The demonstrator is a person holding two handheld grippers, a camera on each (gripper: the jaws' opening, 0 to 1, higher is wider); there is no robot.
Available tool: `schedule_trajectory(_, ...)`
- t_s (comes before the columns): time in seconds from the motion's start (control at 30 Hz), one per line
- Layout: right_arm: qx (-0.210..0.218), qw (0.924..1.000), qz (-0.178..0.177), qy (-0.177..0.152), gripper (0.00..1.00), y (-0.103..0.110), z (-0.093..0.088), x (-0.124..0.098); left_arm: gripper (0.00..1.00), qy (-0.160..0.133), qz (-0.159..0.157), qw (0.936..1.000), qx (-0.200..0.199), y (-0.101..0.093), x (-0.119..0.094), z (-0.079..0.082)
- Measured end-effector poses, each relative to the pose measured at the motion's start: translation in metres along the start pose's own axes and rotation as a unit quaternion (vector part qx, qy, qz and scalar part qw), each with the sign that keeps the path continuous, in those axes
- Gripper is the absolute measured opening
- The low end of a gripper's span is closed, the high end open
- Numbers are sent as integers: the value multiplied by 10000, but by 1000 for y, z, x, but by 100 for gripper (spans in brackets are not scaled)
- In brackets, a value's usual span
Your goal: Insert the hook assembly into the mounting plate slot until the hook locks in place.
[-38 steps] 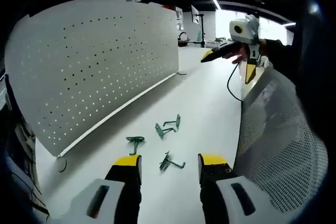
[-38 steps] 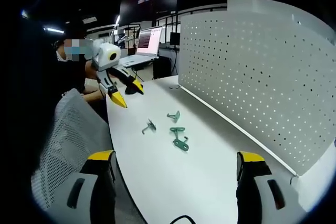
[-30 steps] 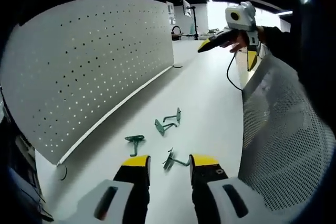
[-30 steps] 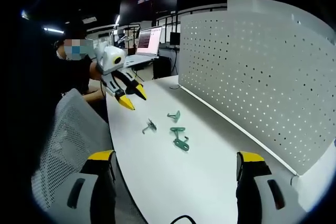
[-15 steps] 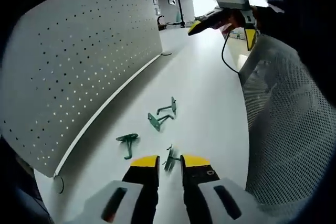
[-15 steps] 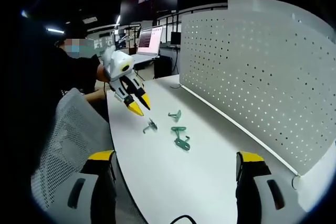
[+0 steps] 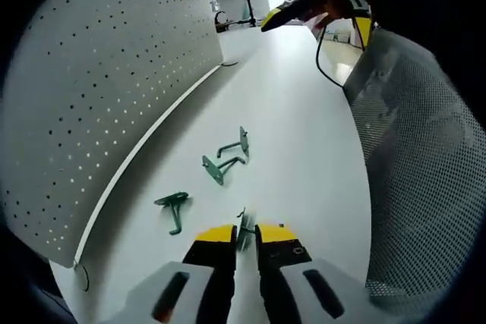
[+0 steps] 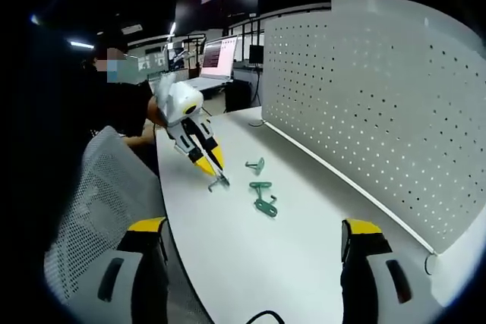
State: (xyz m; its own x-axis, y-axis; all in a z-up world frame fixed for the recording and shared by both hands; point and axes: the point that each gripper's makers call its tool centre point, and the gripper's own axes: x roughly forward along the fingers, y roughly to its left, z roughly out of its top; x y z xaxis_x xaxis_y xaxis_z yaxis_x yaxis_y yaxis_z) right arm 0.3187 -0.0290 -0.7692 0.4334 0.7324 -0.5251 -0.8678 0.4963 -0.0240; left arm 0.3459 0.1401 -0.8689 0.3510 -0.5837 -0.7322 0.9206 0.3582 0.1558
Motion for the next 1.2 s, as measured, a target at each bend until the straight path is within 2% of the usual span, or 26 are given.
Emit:
schedule_trajectory(0.3, 26, 10000, 4, 3, 91, 0, -2, 0, 6, 167, 46, 9998, 81, 3, 7, -6)
schedule_trajectory(0.7, 8, 10000, 15, 23, 91, 1, -1, 1, 2, 209, 75, 9997, 75, 5, 13, -5)
schedule_trajectory(1.03, -26, 10000, -27, -5, 90, 1, 2, 0, 1, 52, 86, 9999, -28, 4, 9, -1)
schedule_trajectory(1.2, -69, 10000, -37, -29, 88, 1, 5, -1, 1, -302, 118, 9988, -353, 6, 1, 11)
